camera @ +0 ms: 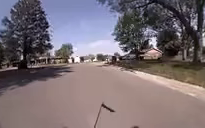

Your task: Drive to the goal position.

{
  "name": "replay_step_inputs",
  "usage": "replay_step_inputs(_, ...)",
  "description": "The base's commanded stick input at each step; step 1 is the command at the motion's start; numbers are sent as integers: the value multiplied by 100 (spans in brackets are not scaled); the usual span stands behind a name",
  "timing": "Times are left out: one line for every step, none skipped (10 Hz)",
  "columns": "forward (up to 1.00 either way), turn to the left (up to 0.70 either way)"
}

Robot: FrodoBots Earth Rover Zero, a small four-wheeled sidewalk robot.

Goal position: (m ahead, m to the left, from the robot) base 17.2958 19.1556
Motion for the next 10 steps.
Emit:
replay_step_inputs(69, 3)
replay_step_inputs(69, 3)
replay_step_inputs(69, 3)
replay_step_inputs(69, 3)
replay_step_inputs(69, 3)
replay_step_inputs(69, 3)
replay_step_inputs(69, 3)
replay_step_inputs(69, 3)
replay_step_inputs(69, 3)
replay_step_inputs(69, 3)
